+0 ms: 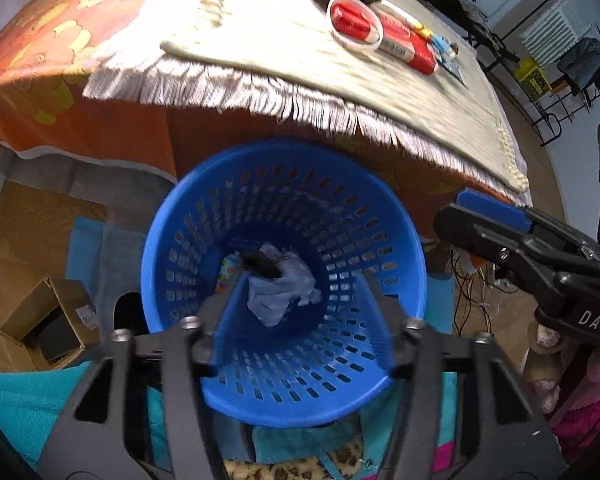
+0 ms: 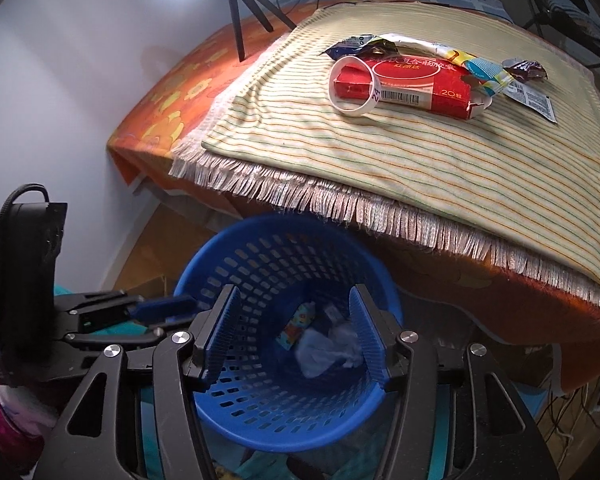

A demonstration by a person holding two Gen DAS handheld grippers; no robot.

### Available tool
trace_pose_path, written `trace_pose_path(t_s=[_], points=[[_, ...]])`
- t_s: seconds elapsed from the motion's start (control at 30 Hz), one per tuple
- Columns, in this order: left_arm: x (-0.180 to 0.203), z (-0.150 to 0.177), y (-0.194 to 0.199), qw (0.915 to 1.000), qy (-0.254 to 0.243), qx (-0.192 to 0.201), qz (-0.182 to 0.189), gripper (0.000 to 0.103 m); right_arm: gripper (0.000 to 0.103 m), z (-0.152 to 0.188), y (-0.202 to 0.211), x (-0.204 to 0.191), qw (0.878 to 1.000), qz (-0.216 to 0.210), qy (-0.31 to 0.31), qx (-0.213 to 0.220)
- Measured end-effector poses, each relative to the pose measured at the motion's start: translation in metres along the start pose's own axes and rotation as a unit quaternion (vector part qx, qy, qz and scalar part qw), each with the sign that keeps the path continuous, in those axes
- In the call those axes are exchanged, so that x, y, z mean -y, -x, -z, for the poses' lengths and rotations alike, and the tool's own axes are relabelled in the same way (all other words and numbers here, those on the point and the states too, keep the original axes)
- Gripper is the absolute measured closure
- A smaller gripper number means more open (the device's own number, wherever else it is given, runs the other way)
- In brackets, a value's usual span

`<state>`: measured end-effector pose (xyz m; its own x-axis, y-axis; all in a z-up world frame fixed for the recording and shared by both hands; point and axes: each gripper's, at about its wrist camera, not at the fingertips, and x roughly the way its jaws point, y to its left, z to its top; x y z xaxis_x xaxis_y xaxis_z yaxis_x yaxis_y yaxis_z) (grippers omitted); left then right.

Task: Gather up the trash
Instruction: 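Open the right tool to drop the white bag into the basket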

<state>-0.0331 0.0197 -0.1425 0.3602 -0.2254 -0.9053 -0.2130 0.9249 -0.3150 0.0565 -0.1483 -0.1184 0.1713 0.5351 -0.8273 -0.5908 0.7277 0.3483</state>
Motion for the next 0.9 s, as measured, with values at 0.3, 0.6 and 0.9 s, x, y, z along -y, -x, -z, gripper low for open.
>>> trace_pose_path(t_s=[0.3, 0.6, 0.9], points=[[0.002, -0.001, 0.003, 1.0, -0.006, 0.005, -0.003, 0.045, 0.047, 0.001, 0.002, 0.005, 1.0, 0.003, -0.005, 0.001], [0.007, -0.003, 0.011, 0.9999, -0.009, 0.012, 0.001, 0.045, 0.047, 0.0, 0.012, 0.012, 1.0, 0.015, -0.008, 0.019], [0.012, -0.026, 0.026, 0.9991, -0.022, 0.034, -0.009, 0.045, 0.047, -0.004, 0.029, 0.032, 0.999, 0.027, -0.014, 0.035]])
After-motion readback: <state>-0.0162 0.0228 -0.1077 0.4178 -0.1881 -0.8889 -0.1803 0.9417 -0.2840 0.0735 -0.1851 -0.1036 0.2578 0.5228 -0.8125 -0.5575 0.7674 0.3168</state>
